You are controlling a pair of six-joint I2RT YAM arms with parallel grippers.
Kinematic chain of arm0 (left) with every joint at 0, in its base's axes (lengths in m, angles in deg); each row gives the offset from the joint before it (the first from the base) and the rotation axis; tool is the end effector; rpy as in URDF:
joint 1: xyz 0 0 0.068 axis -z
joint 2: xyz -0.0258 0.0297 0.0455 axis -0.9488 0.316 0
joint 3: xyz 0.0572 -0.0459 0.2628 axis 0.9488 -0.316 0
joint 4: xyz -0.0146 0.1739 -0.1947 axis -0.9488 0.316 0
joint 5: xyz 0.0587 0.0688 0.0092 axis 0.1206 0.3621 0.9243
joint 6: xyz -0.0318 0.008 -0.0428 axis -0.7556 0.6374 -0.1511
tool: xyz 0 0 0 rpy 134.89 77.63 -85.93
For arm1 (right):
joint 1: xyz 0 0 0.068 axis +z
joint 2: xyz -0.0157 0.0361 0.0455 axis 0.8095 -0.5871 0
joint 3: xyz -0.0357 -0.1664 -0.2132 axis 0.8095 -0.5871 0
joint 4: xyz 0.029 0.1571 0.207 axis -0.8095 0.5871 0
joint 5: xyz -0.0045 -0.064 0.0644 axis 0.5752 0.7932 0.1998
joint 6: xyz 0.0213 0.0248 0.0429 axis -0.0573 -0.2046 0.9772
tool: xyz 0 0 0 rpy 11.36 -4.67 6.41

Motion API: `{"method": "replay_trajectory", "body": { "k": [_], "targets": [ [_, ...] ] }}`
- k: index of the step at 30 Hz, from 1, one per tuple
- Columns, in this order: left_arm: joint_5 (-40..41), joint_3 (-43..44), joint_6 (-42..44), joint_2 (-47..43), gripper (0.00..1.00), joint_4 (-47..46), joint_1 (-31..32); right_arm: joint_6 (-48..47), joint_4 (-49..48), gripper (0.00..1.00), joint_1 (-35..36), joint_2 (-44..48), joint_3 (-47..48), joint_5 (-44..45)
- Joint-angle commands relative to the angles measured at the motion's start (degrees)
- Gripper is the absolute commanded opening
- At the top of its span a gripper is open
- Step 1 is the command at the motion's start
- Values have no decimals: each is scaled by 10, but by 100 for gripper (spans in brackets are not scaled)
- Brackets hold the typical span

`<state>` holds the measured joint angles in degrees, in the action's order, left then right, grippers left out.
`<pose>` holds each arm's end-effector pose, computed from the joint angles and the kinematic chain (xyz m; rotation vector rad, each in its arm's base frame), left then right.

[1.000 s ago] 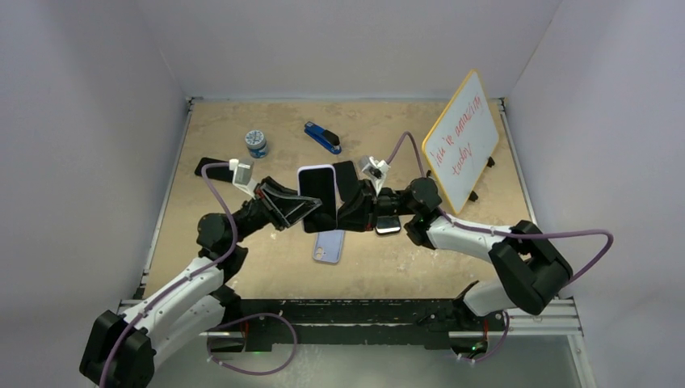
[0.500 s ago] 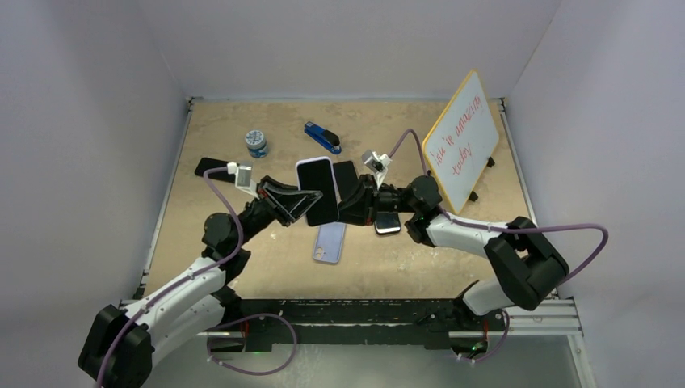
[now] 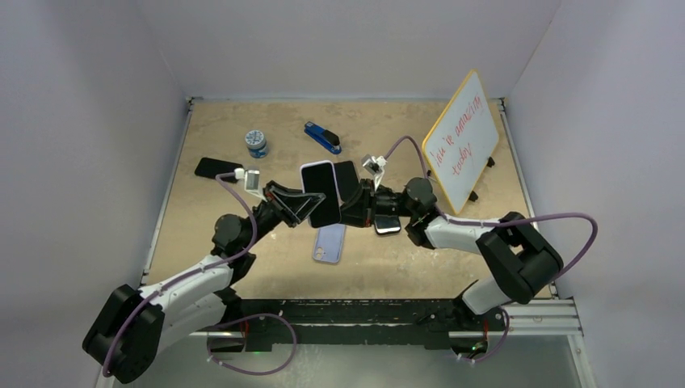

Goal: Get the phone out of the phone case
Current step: Remove the phone case from the phone.

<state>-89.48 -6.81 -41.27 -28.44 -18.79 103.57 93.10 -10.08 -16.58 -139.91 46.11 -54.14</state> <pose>0.1580 -0.1150 0.2435 0.1234 1.4380 -1.5016 0.2145 0.1986 0.2489 -0.7713 1.4188 1.7113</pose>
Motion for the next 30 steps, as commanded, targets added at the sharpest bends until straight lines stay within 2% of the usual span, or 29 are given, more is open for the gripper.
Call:
{"method": "replay_trajectory", "body": {
  "k": [1,3,14,18,22,26,28,30],
  "targets": [
    [-83,-47,48,72,0,243,39,27,-250,0,16,22,55,88],
    [-56,-41,51,81,1,259,39,25,-251,0,15,12,48,81],
    [120,11,110,97,52,397,30,27,-247,0,16,-99,10,95],
    [172,24,124,95,64,435,28,26,-242,0,16,-130,10,108],
    [216,47,135,70,72,505,27,31,-213,0,16,-163,21,126],
    [277,87,140,36,76,614,28,37,-151,0,16,-187,40,162],
    [290,103,139,25,81,658,28,44,-127,0,15,-200,48,182],
    [288,111,133,21,83,679,29,56,-115,0,15,-214,55,197]
  ]
}}
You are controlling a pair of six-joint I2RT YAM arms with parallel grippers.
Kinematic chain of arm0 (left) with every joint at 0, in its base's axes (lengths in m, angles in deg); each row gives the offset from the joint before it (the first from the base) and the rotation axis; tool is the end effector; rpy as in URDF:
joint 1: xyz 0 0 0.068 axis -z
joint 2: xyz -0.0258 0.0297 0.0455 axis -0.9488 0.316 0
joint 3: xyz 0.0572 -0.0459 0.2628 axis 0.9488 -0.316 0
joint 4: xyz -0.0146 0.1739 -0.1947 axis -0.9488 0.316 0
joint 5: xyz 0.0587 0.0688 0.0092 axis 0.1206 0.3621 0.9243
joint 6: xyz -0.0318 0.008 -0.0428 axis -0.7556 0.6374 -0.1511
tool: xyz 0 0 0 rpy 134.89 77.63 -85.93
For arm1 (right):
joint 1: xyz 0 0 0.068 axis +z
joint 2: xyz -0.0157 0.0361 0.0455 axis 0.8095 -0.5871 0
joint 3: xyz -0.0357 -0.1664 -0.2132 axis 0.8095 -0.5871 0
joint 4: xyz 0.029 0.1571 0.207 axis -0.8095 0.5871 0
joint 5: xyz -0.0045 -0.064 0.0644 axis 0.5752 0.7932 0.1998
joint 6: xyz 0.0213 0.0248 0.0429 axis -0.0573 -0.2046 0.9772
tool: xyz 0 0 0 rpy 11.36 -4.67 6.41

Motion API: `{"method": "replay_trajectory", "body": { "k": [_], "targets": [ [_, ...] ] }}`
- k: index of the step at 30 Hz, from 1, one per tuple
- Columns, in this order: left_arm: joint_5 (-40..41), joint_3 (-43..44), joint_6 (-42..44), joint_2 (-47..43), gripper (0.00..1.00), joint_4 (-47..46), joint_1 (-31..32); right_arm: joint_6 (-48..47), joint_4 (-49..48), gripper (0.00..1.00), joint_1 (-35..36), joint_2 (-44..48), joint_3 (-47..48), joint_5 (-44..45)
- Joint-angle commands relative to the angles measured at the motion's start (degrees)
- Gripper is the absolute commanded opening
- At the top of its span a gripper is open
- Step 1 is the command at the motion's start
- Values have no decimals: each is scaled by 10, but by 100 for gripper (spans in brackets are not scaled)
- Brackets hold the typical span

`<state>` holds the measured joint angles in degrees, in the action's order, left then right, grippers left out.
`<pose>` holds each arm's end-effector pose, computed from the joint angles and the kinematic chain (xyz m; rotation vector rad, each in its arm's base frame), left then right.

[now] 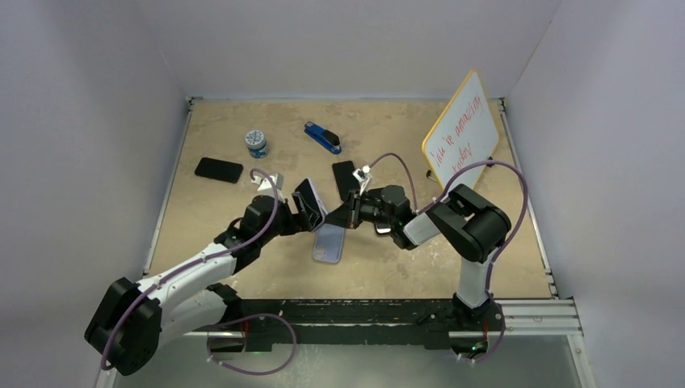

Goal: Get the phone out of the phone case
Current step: Remove the phone case from the phone.

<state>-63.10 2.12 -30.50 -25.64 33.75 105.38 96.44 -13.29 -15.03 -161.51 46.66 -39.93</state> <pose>0.1776 -0.1162 0.1897 -0.2020 2.1441 -0.7390 0.2435 0.2239 0.1472 -0.4130 1.7993 1.6260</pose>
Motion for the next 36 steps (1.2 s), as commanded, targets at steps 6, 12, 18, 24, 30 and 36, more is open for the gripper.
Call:
{"method": "replay_trajectory", "body": {
  "k": [6,12,18,24,30,36],
  "targets": [
    [13,32,23,-6,84,169,16,34,-44,0,1,-21,64,83],
    [67,72,64,-5,84,192,40,26,31,0,1,-18,77,97],
    [166,108,98,38,84,179,93,38,82,0,1,-20,88,101],
    [231,133,142,101,78,133,131,50,121,0,2,-17,98,95],
    [277,150,176,139,71,98,155,50,134,0,2,-12,98,92],
    [305,156,219,157,62,64,167,52,135,0,2,-9,99,85]
  ]
}}
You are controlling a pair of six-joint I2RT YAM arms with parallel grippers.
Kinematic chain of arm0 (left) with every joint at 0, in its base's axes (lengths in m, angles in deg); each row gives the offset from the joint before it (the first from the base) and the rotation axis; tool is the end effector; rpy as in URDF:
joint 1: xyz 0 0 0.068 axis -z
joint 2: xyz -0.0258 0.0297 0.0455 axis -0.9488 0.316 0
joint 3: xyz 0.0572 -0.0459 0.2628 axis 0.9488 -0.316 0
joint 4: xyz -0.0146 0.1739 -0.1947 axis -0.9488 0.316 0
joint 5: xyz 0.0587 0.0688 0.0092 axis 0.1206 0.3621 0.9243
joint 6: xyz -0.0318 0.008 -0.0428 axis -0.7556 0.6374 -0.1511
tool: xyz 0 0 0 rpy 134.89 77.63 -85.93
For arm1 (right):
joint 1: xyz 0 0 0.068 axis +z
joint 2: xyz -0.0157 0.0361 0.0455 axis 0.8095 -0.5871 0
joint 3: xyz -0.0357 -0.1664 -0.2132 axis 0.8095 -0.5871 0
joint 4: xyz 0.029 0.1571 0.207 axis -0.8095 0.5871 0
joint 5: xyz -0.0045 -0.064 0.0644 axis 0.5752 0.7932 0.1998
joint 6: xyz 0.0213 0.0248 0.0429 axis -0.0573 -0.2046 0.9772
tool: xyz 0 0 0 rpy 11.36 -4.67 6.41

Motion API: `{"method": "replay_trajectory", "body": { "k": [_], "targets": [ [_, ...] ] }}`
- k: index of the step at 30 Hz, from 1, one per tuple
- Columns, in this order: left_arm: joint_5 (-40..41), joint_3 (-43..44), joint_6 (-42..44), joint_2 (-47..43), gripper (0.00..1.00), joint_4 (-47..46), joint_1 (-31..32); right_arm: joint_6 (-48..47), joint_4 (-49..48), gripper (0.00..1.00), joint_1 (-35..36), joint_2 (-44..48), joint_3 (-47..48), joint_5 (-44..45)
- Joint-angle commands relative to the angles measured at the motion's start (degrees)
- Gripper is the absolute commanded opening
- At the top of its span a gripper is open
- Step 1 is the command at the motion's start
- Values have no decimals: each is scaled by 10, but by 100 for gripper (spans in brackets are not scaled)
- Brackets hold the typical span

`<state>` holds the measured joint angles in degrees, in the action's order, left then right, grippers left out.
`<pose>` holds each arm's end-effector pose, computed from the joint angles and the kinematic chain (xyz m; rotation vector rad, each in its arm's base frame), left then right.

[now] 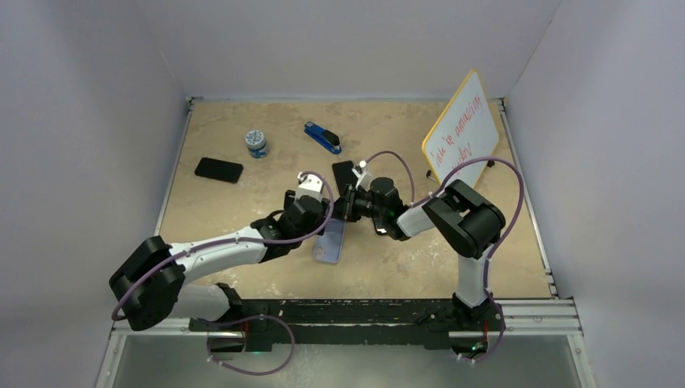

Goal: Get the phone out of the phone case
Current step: Remove the phone case from the phone.

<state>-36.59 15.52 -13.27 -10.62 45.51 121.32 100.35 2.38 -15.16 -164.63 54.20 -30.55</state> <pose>0.1780 -0.1826 0.1931 0.2065 2.1788 -0.1277 0.2712 0.2389 0.1322 -0.1390 2.0260 1.4981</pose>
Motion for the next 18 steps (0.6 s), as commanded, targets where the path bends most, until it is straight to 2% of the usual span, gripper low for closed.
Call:
{"method": "replay_trajectory", "body": {
  "k": [1,10,18],
  "targets": [
    [41,21,51,10,62,-57,10,15,-22,0,3,22,24,-10],
    [42,15,81,36,62,-77,24,23,-19,0,4,28,29,-16],
    [101,28,93,69,57,-61,26,28,-20,0,4,33,27,-25]
  ]
}}
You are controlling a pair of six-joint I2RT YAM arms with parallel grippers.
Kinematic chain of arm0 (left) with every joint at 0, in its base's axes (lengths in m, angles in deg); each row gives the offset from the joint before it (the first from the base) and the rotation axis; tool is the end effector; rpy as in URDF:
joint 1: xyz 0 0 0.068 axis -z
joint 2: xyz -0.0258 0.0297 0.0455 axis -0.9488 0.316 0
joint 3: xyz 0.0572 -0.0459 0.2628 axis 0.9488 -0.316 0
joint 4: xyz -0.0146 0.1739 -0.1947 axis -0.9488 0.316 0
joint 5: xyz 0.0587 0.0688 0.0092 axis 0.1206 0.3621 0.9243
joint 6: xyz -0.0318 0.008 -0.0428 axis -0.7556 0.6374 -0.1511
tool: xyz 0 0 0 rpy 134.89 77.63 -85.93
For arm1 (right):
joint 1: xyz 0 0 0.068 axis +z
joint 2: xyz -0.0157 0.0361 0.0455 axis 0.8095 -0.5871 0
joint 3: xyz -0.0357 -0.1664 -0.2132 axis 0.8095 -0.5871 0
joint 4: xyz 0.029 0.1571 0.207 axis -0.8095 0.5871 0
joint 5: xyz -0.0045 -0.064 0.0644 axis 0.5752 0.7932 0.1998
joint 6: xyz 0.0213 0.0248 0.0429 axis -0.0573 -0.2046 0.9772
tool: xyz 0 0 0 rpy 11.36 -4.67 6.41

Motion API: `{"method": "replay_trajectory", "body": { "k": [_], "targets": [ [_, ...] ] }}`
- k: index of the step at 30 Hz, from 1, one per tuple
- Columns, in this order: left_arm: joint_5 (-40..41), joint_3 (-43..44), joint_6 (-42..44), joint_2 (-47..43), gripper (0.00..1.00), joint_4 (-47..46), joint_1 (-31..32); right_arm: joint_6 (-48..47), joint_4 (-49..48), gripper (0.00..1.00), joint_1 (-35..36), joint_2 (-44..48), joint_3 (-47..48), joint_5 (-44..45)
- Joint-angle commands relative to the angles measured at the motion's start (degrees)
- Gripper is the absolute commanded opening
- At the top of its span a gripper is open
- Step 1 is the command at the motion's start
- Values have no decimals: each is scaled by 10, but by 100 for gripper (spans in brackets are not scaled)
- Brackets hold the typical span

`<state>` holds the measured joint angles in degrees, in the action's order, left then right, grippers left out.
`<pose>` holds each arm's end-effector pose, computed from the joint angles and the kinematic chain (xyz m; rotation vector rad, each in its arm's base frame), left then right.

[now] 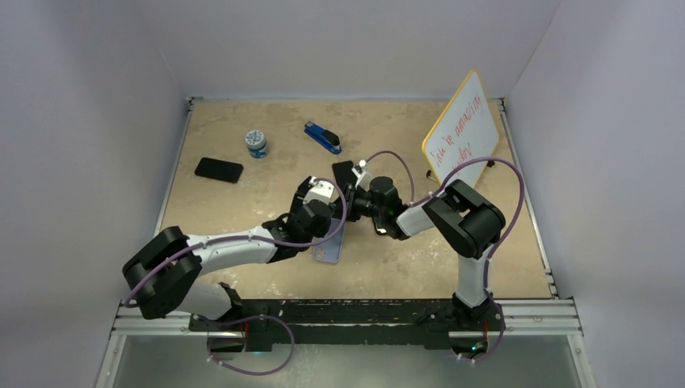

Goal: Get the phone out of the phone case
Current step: Remove the phone case from the phone.

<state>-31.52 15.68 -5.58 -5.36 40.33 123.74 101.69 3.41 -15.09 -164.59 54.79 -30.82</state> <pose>0.1797 -0.1980 0.1800 0.3448 2.1184 0.0086 0.2723 0.2406 0.1332 -0.1187 2.0431 1.5144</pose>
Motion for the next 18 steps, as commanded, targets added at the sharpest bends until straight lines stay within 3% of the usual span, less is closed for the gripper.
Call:
{"method": "replay_trajectory", "body": {
  "k": [1,9,18],
  "targets": [
    [60,29,16,21,57,-5,1,15,-30,0,3,34,21,-25],
    [126,36,8,28,55,-14,1,26,-36,0,3,37,19,-40],
    [218,31,28,25,45,-59,1,54,-65,0,6,38,8,-59]
  ]
}}
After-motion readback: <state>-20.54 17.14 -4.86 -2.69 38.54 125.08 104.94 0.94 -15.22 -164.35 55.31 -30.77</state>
